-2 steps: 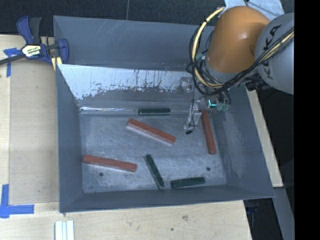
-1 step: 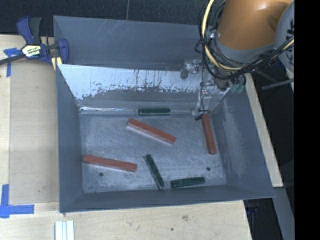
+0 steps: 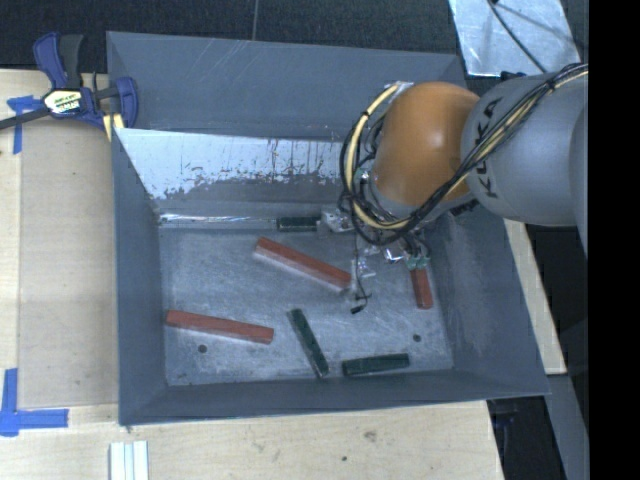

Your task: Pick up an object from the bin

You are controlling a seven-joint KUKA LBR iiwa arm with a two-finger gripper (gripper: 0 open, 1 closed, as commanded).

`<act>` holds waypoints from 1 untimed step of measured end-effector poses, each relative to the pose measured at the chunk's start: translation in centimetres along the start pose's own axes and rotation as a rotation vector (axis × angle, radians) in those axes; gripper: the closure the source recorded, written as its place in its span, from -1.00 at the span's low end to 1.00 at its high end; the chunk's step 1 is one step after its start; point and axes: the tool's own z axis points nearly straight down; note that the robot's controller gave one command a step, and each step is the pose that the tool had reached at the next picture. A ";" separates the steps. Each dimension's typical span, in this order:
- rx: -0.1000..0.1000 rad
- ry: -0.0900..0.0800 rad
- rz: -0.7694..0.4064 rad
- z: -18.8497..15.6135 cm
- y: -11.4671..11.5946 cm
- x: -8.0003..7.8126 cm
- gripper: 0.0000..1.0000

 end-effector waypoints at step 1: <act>0.000 -0.006 -0.005 3.6 0.1 -1.5 -1.00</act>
Offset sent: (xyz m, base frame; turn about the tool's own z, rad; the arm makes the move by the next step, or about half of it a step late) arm 0.0138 0.0047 -0.0353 -0.0066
